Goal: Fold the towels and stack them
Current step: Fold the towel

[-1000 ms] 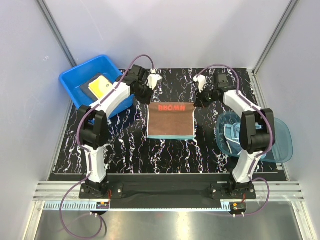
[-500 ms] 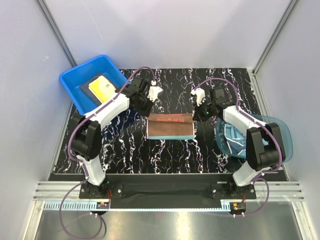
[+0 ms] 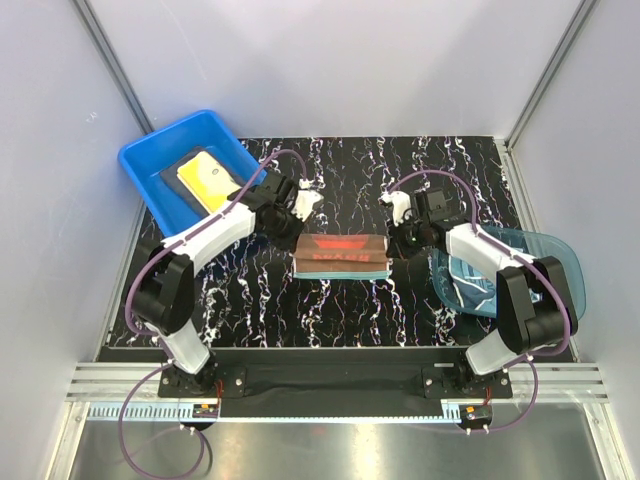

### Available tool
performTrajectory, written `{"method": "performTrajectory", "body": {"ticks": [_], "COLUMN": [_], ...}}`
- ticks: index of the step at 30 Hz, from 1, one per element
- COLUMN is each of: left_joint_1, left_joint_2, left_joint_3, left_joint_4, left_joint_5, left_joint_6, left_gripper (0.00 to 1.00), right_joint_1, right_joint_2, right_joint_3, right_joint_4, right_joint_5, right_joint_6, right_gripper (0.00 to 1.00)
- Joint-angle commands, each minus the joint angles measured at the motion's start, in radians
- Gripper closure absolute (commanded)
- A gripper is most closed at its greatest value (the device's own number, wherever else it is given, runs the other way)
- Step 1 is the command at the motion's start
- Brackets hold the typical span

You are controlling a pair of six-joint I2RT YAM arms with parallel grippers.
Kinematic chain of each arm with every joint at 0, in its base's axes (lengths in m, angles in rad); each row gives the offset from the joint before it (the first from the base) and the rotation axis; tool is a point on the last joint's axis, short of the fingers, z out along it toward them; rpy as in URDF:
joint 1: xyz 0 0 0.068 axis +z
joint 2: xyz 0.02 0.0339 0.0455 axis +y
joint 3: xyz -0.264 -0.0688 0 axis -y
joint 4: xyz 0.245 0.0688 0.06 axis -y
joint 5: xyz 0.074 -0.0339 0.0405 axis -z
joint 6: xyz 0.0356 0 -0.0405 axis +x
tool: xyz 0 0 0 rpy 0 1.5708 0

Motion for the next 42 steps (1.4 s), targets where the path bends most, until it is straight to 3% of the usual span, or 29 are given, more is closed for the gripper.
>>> {"method": "performTrajectory", "body": {"ticks": [1,11,14,16,18,21,26,30,33,38,42], "left_joint_1": [-0.003,-0.033,-0.040,-0.044,-0.047,-0.049,-0.067,-0.087,-0.084,-0.060,-0.069], "left_joint_2": [-0.072,-0.069,-0.048,-0.054,-0.069,-0.098,-0.098,-0.109,-0.097,0.018,0.025], "left_joint_3": [-0.024,-0.082,-0.090,-0.097,-0.096,-0.070,-0.014,-0.094,-0.151,-0.137,-0.097], "left_joint_4": [0.011,0.037,0.023,0.009,0.001,-0.021,-0.006,0.142,0.198,0.190,0.141], "left_joint_5": [-0.002,0.041,0.027,0.001,-0.016,-0.063,-0.111,-0.068,-0.119,-0.203,-0.284], "left_joint_6": [-0.013,-0.056,-0.061,-0.065,-0.075,-0.088,-0.156,-0.297,-0.366,-0.453,-0.496], "left_gripper": [1.00,1.00,1.00,0.86,0.75,0.73,0.72,0.72,0.72,0.72,0.71], "right_joint_1": [0.013,0.037,0.039,0.039,0.039,0.039,0.039,0.039,0.039,0.039,0.042], "right_joint_2": [-0.035,-0.053,-0.049,-0.053,-0.073,-0.095,-0.041,0.048,0.079,0.140,0.191], "right_joint_3": [-0.011,-0.043,-0.034,-0.024,-0.003,0.041,0.146,0.190,0.154,0.075,0.143], "right_joint_4": [-0.031,-0.063,-0.078,-0.104,-0.139,-0.196,-0.216,-0.218,-0.171,-0.049,-0.119], "right_joint_5": [0.061,0.115,0.091,0.075,0.054,0.029,0.014,0.018,0.034,0.099,0.193], "right_joint_6": [0.022,0.045,0.065,0.080,0.088,0.108,0.221,0.357,0.423,0.482,0.500], "right_gripper": [1.00,0.97,0.86,0.71,0.65,0.58,0.61,0.70,0.70,0.76,0.80]}}
